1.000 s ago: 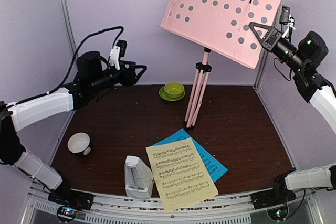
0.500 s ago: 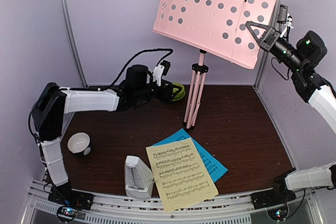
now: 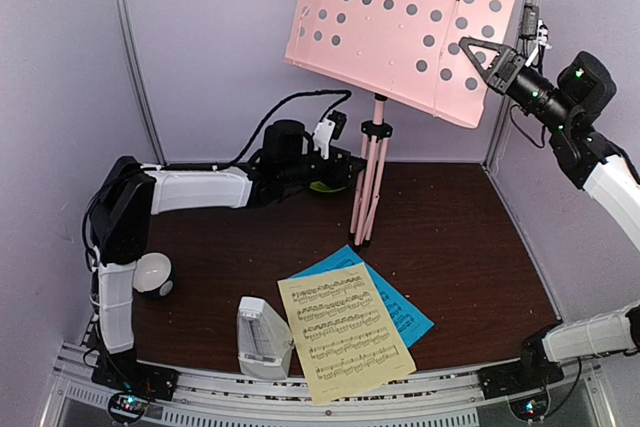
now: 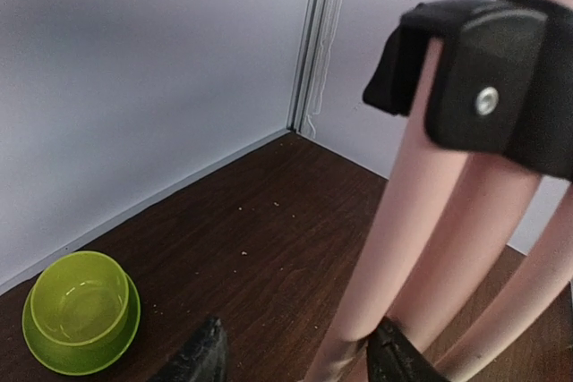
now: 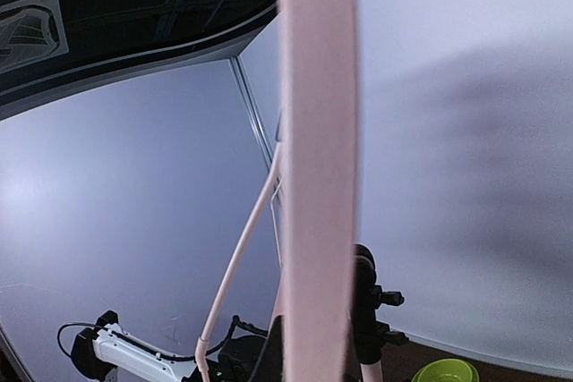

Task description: Set up the instrument practice props

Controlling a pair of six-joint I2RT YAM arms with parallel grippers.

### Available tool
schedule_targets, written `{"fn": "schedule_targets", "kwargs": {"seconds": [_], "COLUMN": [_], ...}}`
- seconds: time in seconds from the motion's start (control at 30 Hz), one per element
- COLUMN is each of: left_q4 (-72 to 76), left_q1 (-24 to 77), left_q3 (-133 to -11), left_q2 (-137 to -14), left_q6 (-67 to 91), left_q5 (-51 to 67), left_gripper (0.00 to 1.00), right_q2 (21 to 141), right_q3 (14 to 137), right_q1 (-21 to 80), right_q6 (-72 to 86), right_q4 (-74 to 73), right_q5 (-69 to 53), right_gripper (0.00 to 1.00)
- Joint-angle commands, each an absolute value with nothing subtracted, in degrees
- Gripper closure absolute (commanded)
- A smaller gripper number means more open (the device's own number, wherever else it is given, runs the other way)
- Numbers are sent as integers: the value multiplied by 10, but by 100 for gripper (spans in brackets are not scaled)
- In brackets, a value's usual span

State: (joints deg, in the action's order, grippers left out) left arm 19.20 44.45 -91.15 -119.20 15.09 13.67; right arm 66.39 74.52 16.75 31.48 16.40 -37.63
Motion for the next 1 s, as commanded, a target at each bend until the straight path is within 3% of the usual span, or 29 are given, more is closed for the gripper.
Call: {"fn": "schedule_targets", "kwargs": {"seconds": [0.0,0.27,0.67,0.97], "left_q4": [191,174,124,94], "left_q1": [443,447,459,457], "left_q3": [-949,-997,-1051,-1068], "left_q2": [-1223,-1264,-1300,-1280], "left_q6": [142,135,121,63], "left_q5": [127,107,132,143], "left_gripper": [46,55,52,93], "right_q2": [660,665,682,684], "right_q3": [782,801,832,862], "right_q1": [180,187,201,211], "right_q6": [312,308,311,298], "right_q4": [229,197,185,162], "right_q5": [-353,-359,-376,-381], "right_gripper": [100,100,100,100]}}
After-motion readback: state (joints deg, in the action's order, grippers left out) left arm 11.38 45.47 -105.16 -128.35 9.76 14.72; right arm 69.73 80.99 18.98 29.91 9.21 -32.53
